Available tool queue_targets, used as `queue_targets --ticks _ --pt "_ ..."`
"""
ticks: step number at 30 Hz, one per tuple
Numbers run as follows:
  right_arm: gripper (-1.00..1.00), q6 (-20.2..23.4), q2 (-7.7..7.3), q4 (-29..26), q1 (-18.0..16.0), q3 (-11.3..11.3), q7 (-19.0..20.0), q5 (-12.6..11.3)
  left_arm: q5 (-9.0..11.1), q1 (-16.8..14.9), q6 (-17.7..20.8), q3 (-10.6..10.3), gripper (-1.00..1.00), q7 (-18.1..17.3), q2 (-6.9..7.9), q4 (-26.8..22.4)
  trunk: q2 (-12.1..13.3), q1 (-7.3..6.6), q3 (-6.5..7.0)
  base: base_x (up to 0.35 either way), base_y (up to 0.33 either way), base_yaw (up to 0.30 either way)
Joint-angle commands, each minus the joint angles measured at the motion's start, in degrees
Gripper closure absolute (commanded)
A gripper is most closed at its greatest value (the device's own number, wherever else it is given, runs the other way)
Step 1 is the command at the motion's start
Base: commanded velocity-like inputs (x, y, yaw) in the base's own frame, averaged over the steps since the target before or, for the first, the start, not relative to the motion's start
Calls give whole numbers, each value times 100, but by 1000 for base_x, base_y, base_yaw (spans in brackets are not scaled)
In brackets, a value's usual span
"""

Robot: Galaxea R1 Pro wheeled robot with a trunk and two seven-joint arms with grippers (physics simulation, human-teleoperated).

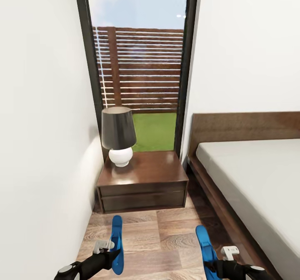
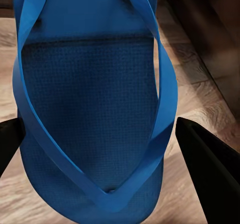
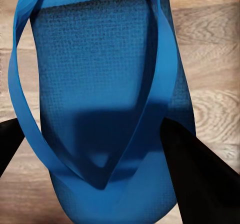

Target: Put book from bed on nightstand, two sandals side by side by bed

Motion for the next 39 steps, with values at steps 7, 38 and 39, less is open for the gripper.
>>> queue_targets --ticks 7,38,39 --pt "100 -13 -1 8 -3 52 3 -49 -28 -3 -9 30 100 -33 -27 6 280 -155 120 0 0 0" --pt "100 -14 1 22 -2 53 -35 -49 3 -3 -11 39 100 -34 -49 26 1523 -836 677 0 0 0" --pt "100 -13 1 22 -1 53 -35 -50 2 -3 -10 39 100 -33 -50 26 1563 -858 695 0 0 0"
